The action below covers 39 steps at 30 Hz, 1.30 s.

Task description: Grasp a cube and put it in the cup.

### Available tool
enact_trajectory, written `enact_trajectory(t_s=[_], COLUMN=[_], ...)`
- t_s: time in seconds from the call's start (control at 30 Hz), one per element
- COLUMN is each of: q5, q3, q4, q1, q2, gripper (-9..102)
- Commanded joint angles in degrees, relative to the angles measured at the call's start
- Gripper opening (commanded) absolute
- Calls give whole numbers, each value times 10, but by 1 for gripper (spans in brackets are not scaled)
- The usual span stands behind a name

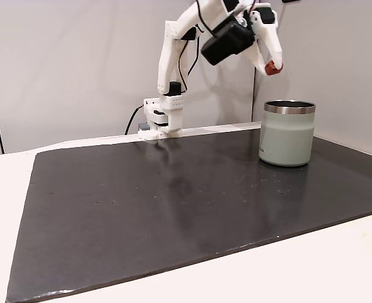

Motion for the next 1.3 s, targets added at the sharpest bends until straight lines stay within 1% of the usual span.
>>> enact_trajectory(t_s=[0.0, 0.17, 0.47, 0.5, 0.6, 0.73, 1.27], q5=[-15, -25, -28, -28, -34, -34, -38], q3=[-43, -69, -83, -83, -83, -83, -74], q4=[-14, -18, -18, -18, -18, -16, -5], q1=[-24, -44, -50, -52, -61, -73, -63], q2=[-9, -47, -64, -64, -65, -64, -18], gripper=[0, 0, 1, 3, 18, 24, 24])
